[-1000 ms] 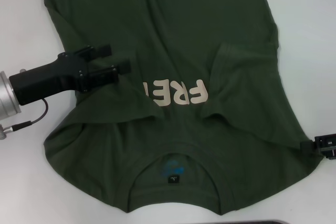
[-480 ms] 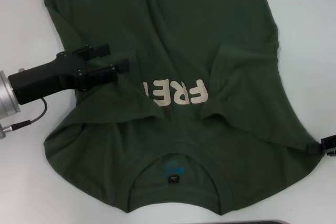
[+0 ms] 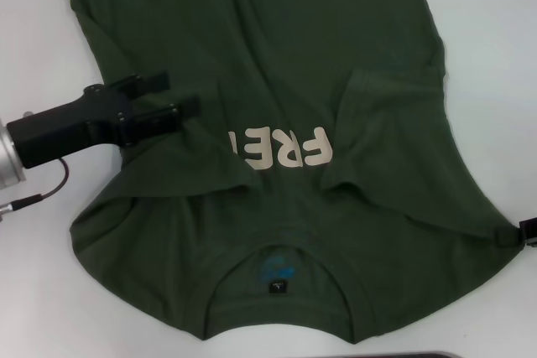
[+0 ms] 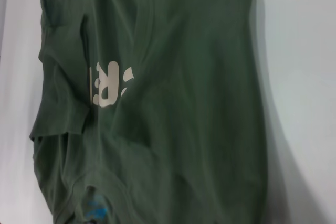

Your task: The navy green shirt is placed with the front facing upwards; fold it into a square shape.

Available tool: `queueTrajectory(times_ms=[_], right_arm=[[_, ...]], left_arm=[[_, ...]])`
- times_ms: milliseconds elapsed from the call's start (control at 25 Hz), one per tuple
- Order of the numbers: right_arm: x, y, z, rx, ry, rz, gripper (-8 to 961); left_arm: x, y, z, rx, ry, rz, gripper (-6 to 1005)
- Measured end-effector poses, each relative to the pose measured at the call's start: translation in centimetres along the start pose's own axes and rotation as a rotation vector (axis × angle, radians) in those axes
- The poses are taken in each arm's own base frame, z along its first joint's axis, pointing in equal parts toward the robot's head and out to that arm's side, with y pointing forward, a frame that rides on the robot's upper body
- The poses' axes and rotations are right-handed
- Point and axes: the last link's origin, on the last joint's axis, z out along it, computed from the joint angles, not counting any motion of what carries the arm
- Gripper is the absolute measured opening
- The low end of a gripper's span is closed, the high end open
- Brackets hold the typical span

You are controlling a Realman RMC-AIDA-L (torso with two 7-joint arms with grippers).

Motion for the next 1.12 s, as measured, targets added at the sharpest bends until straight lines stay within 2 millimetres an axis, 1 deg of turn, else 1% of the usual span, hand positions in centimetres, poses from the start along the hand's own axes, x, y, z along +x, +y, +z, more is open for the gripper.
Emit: queueTrajectory(times_ms=[80,360,600,760,880,1120], right_arm=[[0.1,-0.1,-0.1,-0.007,-0.022,-0.007,36],[0.1,-0.2,-0.2,-0.011,-0.047,-0.021,36],[0.0,-0.3,-0.2,-0.003,-0.053,-0.031,36],[0.0,-0.3,-0.2,-0.004,-0.054,-0.038,36],[0.0,-0.3,-0.2,-0.005,-0.057,-0.041,36],[0.0,-0.4,-0.3,-0.004,-0.063,-0.041,36]], left_arm=[[-0.1,-0.1,-0.5,0.006,-0.011,-0.029,885],[-0.3,-1.1,-3.3,0.038,-0.099,-0.199,884],[0.0,-1.7,-5.5,0.067,-0.159,-0.358,884],[0.1,-2.1,-6.6,0.100,-0.188,-0.404,884],[-0.3,-2.2,-6.8,0.123,-0.242,-0.416,884],[-1.1,-2.2,-6.1,0.126,-0.335,-0.413,884]])
